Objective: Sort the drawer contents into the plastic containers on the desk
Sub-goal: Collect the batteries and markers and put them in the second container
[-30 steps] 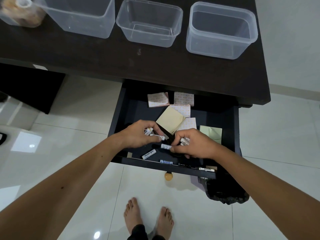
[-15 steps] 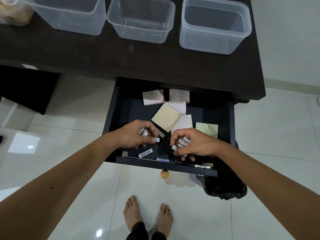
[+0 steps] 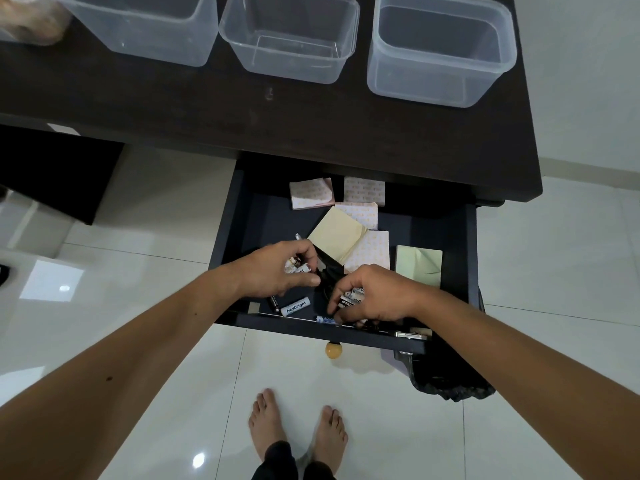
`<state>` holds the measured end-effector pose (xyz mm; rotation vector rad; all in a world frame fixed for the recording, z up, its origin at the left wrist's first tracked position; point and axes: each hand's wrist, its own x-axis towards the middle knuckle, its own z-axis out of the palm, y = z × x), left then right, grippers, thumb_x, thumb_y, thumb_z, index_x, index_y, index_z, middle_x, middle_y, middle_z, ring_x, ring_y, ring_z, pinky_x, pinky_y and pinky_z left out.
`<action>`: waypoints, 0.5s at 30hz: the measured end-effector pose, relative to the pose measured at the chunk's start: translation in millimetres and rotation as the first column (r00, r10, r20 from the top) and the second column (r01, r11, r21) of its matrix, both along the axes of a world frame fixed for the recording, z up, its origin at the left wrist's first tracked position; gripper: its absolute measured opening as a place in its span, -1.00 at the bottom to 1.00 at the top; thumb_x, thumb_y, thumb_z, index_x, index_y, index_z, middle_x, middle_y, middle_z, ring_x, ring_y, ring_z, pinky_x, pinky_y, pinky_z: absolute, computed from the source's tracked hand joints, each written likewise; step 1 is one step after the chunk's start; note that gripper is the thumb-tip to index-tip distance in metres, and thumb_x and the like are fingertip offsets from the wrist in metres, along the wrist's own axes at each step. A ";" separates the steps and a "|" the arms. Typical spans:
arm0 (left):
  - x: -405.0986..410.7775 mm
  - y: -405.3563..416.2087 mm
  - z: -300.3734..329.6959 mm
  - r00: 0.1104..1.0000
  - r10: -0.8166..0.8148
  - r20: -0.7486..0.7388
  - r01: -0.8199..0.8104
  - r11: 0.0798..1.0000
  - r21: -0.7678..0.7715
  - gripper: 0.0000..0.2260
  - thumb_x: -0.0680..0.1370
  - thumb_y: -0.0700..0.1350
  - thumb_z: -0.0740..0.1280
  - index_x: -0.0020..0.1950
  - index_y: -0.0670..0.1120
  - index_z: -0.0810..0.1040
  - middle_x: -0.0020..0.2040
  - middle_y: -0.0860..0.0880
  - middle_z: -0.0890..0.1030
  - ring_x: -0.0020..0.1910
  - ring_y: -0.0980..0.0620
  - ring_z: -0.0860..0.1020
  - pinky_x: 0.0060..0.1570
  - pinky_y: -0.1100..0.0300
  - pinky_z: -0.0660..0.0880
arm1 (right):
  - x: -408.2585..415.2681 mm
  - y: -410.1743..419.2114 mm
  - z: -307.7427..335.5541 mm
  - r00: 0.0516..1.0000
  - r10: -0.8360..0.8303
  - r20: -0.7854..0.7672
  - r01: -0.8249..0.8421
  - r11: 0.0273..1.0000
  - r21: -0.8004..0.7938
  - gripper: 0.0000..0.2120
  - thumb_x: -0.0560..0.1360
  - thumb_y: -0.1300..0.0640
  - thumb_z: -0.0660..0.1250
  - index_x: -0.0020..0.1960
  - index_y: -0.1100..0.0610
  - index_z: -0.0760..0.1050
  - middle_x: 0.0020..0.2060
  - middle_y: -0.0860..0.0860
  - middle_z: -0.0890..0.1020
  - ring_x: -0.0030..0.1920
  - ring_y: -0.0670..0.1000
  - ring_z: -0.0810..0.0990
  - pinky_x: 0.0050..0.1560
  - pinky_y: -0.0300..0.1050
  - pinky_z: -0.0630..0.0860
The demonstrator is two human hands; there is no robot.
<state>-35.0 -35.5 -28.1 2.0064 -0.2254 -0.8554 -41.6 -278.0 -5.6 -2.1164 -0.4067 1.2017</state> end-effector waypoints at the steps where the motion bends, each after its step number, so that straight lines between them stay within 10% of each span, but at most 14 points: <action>1: 0.4 1.7 0.1 0.998 -0.046 0.041 0.043 0.996 0.075 -0.81 0.56 0.04 0.52 -0.06 0.08 0.52 -0.13 0.21 0.63 -0.33 0.10 0.56 -0.28 0.10 0.60 | 0.1 0.2 0.8 1.000 -0.007 0.001 0.007 1.000 0.004 -0.86 0.50 0.13 0.57 0.03 -0.03 0.75 -0.29 -0.11 0.68 -0.40 -0.12 0.65 -0.34 -0.26 0.55; 9: 0.2 5.4 2.4 0.959 -0.279 0.049 0.249 0.912 0.327 -0.85 0.53 0.16 0.50 -0.03 0.16 0.61 -0.12 0.15 0.66 -0.29 0.30 0.60 -0.04 0.11 0.59 | 2.3 1.9 5.5 0.998 0.053 -0.024 -0.053 0.998 -0.036 -0.82 0.54 0.10 0.52 0.12 -0.08 0.73 -0.29 0.10 0.72 -0.47 -0.17 0.58 -0.43 -0.38 0.44; 15: 1.1 4.3 -0.2 0.960 -0.278 0.010 0.261 0.911 0.319 -0.77 0.42 0.16 0.60 0.05 0.26 0.70 -0.03 0.21 0.68 -0.05 0.23 0.59 0.04 0.16 0.55 | 6.6 -1.2 6.0 0.997 0.047 -0.059 -0.048 0.999 -0.022 -0.80 0.56 0.12 0.51 0.18 0.02 0.71 -0.52 -0.16 0.58 -0.55 -0.22 0.52 -0.53 -0.43 0.34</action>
